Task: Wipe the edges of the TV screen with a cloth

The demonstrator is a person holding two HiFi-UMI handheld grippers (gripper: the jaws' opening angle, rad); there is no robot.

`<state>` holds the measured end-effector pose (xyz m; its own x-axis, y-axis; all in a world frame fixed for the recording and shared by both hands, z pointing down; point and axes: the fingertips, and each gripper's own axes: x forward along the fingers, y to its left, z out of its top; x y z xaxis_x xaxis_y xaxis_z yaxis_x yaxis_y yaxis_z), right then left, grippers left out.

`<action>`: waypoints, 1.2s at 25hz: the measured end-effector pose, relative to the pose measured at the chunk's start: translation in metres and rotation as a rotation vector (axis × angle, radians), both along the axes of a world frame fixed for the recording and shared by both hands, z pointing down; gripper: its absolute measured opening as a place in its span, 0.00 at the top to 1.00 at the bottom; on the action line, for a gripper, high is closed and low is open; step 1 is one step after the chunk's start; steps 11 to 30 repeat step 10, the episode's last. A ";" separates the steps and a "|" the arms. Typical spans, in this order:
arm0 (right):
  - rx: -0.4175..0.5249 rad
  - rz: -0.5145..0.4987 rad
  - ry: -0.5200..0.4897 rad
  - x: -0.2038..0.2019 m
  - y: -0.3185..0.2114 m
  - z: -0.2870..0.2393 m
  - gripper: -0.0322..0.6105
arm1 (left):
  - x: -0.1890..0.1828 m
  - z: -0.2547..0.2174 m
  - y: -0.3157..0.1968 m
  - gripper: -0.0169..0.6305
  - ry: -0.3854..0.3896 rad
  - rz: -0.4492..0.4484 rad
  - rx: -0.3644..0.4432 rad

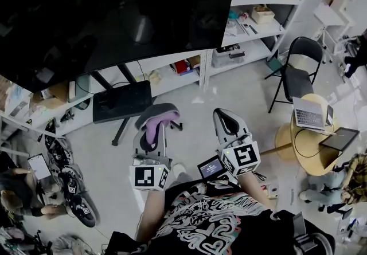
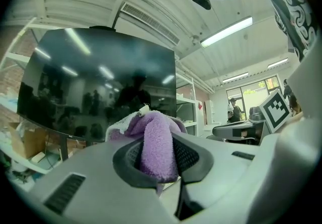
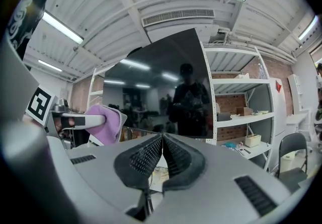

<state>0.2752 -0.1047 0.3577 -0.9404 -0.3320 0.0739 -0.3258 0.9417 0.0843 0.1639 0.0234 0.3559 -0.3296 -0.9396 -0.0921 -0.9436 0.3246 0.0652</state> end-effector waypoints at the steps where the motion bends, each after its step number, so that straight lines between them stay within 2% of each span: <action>1: -0.002 -0.005 0.001 0.001 0.000 0.000 0.90 | 0.001 -0.001 -0.001 0.88 0.001 0.000 0.001; 10: -0.014 -0.023 0.005 0.007 -0.007 0.000 0.90 | 0.014 -0.005 -0.012 0.88 -0.009 0.008 -0.002; 30: -0.014 -0.023 0.005 0.007 -0.007 0.000 0.90 | 0.014 -0.005 -0.012 0.88 -0.009 0.008 -0.002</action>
